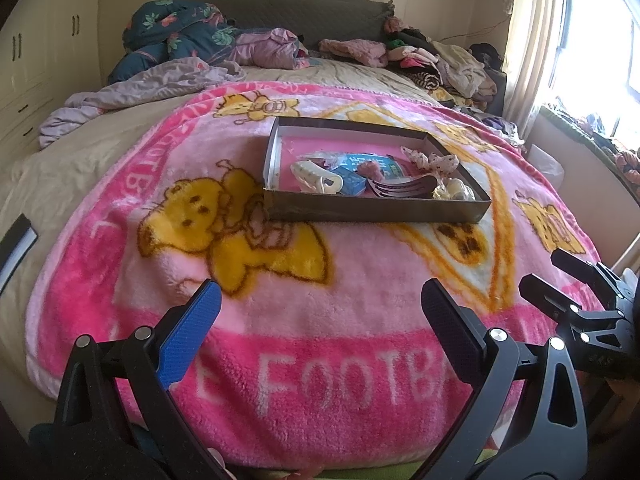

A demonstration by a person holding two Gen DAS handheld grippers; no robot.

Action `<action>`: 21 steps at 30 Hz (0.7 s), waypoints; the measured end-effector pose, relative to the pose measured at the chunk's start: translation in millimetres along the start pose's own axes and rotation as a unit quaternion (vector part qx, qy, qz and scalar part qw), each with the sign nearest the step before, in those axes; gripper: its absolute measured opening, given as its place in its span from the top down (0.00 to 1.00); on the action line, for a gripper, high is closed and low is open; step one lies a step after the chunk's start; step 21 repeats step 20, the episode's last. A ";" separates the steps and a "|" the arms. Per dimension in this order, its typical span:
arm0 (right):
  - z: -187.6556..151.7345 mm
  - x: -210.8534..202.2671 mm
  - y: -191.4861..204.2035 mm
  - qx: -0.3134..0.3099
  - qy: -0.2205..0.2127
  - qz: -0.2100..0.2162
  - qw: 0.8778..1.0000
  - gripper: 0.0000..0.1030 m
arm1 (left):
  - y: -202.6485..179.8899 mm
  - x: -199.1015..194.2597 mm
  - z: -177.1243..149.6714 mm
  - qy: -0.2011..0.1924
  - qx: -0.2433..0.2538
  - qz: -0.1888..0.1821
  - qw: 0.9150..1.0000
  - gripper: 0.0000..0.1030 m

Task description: Organize jewelry

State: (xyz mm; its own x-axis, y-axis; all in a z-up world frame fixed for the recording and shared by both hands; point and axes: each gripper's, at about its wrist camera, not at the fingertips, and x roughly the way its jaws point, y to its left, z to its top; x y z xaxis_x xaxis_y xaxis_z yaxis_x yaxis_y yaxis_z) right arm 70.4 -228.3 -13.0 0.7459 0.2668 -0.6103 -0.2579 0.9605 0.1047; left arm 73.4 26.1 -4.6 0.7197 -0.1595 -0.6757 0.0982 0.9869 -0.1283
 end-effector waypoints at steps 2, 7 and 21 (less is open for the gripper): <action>-0.5 0.1 -2.5 0.001 -0.001 -0.003 1.000 0.06 | -0.2 0.5 -1.5 0.000 0.002 0.003 1.000 0.11; 0.4 0.3 -14.5 0.011 -0.002 -0.016 1.000 0.06 | 3.6 9.0 -2.3 0.006 -0.003 0.014 1.000 0.11; 29.3 53.6 -197.0 0.139 0.020 -0.189 0.972 0.06 | 128.9 78.2 55.8 0.009 -0.120 0.135 0.984 0.11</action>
